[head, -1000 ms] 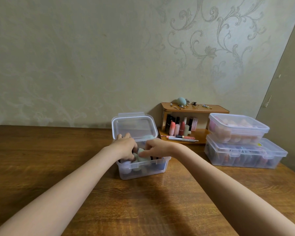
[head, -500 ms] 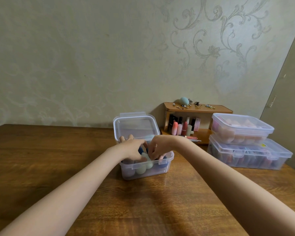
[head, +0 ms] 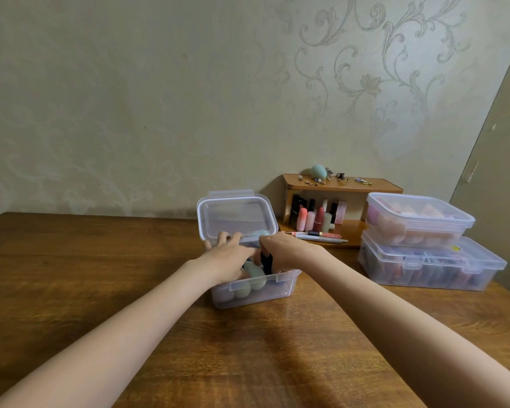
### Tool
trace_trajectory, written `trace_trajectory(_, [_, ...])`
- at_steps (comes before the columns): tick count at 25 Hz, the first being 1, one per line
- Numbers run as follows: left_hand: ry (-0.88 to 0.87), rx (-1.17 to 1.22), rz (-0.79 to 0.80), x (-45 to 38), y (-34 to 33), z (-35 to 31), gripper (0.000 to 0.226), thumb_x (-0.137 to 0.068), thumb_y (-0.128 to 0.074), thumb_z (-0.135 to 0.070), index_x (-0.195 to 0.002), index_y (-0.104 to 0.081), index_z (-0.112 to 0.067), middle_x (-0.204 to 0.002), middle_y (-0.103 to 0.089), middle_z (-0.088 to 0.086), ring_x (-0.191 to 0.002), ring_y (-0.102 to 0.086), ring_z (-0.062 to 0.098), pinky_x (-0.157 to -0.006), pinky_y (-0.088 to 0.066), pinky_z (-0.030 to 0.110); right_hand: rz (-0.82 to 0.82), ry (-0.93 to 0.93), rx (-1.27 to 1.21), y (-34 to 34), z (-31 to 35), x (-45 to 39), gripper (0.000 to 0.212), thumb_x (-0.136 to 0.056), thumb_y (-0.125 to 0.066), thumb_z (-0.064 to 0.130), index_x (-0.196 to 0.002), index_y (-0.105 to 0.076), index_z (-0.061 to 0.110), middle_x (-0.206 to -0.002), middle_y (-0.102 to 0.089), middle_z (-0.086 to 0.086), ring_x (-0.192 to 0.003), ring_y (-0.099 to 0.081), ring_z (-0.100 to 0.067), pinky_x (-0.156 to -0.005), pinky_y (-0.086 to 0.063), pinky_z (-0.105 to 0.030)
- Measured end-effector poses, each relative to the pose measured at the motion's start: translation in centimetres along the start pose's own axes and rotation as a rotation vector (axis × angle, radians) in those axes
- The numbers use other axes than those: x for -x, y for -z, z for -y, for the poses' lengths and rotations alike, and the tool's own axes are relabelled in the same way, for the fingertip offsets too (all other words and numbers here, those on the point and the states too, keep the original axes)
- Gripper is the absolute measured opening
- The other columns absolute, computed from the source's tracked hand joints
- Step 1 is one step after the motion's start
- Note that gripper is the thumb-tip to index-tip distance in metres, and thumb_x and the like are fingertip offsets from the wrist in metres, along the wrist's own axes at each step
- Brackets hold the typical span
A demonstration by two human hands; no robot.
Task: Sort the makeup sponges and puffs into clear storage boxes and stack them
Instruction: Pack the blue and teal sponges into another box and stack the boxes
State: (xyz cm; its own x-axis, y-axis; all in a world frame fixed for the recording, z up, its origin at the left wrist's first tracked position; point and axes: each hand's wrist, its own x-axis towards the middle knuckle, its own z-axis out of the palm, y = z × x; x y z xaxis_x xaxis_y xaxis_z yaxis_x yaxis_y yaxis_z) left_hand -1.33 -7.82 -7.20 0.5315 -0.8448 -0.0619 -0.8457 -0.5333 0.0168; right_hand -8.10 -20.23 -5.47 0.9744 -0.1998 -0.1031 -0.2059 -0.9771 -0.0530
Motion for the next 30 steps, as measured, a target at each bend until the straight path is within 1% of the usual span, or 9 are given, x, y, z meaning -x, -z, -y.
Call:
trace_trajectory(2, [-0.013,-0.010,-0.006,-0.1,0.0,0.2,0.049,-0.092,-0.041,-0.005,-0.133,-0.043,-0.032,-0.154,-0.012,0.008,-0.140,-0.009,0.035,-0.110,-0.016,0.063,0.020,0.014,0.010,0.1,0.0,0.0,0.035,-0.088,-0.061,0.014,-0.120,-0.047,0.008,-0.110,-0.057,-0.011,-0.087,-0.046,-0.017,-0.063,-0.037,-0.019])
trace_trajectory(6, [-0.034,-0.009,-0.012,-0.3,-0.2,0.2,0.051,-0.092,-0.041,-0.003,-0.134,-0.042,-0.032,-0.155,-0.013,0.007,-0.141,-0.010,0.034,-0.111,-0.014,0.065,-0.019,-0.055,0.014,-0.3,0.2,-0.2,0.051,-0.086,-0.063,0.018,-0.129,-0.040,0.003,-0.120,-0.056,-0.015,-0.104,-0.056,-0.026,-0.080,-0.045,-0.027])
trace_trajectory(10, [-0.035,-0.012,0.004,-0.1,0.0,0.3,0.053,-0.091,-0.041,-0.002,-0.135,-0.041,-0.033,-0.155,-0.013,0.007,-0.140,-0.011,0.034,-0.110,-0.015,0.064,-0.060,-0.012,0.057,-0.4,0.6,-0.2,0.032,-0.089,-0.057,0.018,-0.118,-0.055,0.004,-0.105,-0.061,-0.013,-0.088,-0.054,-0.021,-0.075,-0.047,-0.028])
trace_trajectory(18, [0.017,-0.103,0.065,0.3,0.6,0.5,0.060,-0.094,-0.044,-0.016,-0.143,-0.024,-0.044,-0.150,-0.015,0.009,-0.136,-0.013,0.036,-0.107,-0.020,0.062,-0.240,0.034,0.148,-0.9,0.3,-0.9,0.044,-0.084,-0.061,0.002,-0.123,-0.043,0.007,-0.126,-0.043,-0.016,-0.093,-0.064,-0.033,-0.074,-0.053,-0.032])
trace_trajectory(21, [0.042,-0.210,0.109,-0.6,0.7,0.1,0.065,-0.093,-0.046,-0.013,-0.144,-0.020,-0.045,-0.146,-0.015,0.011,-0.132,-0.017,0.038,-0.105,-0.025,0.062,-0.167,0.043,0.230,-0.7,0.6,-0.9,0.035,-0.089,-0.057,0.006,-0.123,-0.053,0.002,-0.124,-0.055,-0.018,-0.101,-0.065,-0.030,-0.085,-0.053,-0.032])
trace_trajectory(24, [0.132,-0.261,0.172,-1.8,0.5,0.0,0.072,-0.091,-0.051,-0.009,-0.146,-0.017,-0.040,-0.148,-0.010,0.012,-0.132,-0.017,0.044,-0.105,-0.029,0.060,-0.072,0.045,0.062,0.5,0.5,-1.0,0.026,-0.090,-0.056,0.010,-0.114,-0.059,0.001,-0.111,-0.065,-0.015,-0.083,-0.063,-0.020,-0.074,-0.051,-0.023])
trace_trajectory(26, [0.123,-0.270,0.188,-1.7,0.7,0.5,0.073,-0.092,-0.050,-0.012,-0.146,-0.012,-0.044,-0.148,-0.007,0.012,-0.133,-0.015,0.044,-0.105,-0.029,0.058,-0.218,-0.083,-0.203,2.4,-1.5,-2.2,0.019,-0.092,-0.053,0.012,-0.106,-0.061,0.003,-0.104,-0.067,-0.014,-0.078,-0.065,-0.019,-0.071,-0.055,-0.024])
trace_trajectory(28, [0.082,-0.270,0.176,-1.0,1.0,1.6,0.072,-0.094,-0.047,-0.016,-0.144,-0.008,-0.051,-0.147,-0.009,0.010,-0.133,-0.015,0.041,-0.106,-0.029,0.058,-0.380,-0.249,-0.321,3.0,-4.2,-3.7,0.021,-0.092,-0.047,0.008,-0.109,-0.059,0.009,-0.108,-0.065,-0.014,-0.092,-0.065,-0.028,-0.085,-0.054,-0.040])
trace_trajectory(30, [0.096,-0.267,0.173,-0.4,1.3,2.8,0.072,-0.095,-0.045,-0.015,-0.144,-0.008,-0.052,-0.148,-0.008,0.010,-0.134,-0.015,0.040,-0.106,-0.029,0.058,-0.219,-0.236,-0.185,1.9,-5.5,-5.0,0.036,-0.090,-0.044,0.003,-0.120,-0.056,0.019,-0.124,-0.058,-0.009,-0.110,-0.056,-0.029,-0.099,-0.044,-0.044])
